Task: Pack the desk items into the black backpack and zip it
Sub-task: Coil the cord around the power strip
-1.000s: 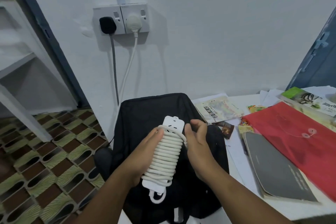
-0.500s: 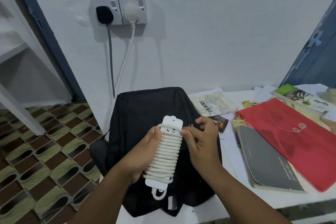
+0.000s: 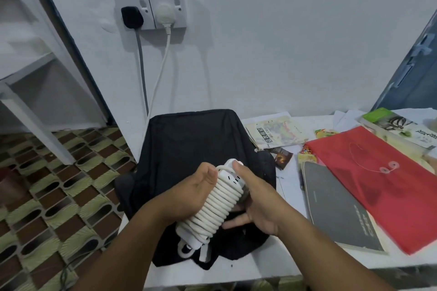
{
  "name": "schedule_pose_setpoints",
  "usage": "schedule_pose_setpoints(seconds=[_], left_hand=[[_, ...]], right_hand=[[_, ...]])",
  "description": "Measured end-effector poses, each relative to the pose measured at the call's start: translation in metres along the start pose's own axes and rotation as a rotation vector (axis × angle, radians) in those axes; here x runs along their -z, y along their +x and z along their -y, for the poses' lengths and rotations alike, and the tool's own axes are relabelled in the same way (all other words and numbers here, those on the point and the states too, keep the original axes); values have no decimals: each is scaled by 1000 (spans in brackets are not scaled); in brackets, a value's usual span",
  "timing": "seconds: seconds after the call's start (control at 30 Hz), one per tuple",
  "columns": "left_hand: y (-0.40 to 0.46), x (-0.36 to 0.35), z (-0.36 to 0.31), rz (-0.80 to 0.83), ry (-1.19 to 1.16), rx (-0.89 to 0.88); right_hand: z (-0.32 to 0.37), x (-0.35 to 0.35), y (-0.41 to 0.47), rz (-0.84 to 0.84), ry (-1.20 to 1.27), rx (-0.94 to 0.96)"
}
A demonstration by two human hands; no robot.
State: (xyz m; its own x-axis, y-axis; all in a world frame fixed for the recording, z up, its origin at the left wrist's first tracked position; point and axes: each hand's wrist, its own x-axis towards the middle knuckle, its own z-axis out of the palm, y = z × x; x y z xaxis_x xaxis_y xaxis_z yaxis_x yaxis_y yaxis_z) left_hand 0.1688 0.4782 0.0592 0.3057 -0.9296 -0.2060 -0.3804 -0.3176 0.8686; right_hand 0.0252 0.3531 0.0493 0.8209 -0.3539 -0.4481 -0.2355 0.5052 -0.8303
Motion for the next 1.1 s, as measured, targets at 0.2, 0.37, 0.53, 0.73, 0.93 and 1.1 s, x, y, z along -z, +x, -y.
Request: schedule_pose_setpoints(seconds=[0.2, 0.37, 0.53, 0.73, 0.93, 1.1], left_hand=[[-8, -24, 5, 48, 81, 55], [-10, -35, 1, 93, 154, -11], [-6, -20, -6, 179, 236, -93], [-3, 6, -5, 95, 334, -140], [1, 49, 27, -507, -327, -89], [-22, 82, 109, -40, 396, -239]], right_hand=[[-30, 25, -12, 124, 65, 25], [-26, 45, -27, 217, -72, -35], [-14, 43, -32, 194, -260, -14], [-36, 1, -22, 7, 70, 75], [-72, -31, -12, -307, 471, 129], [-78, -27, -28, -461, 819, 311]])
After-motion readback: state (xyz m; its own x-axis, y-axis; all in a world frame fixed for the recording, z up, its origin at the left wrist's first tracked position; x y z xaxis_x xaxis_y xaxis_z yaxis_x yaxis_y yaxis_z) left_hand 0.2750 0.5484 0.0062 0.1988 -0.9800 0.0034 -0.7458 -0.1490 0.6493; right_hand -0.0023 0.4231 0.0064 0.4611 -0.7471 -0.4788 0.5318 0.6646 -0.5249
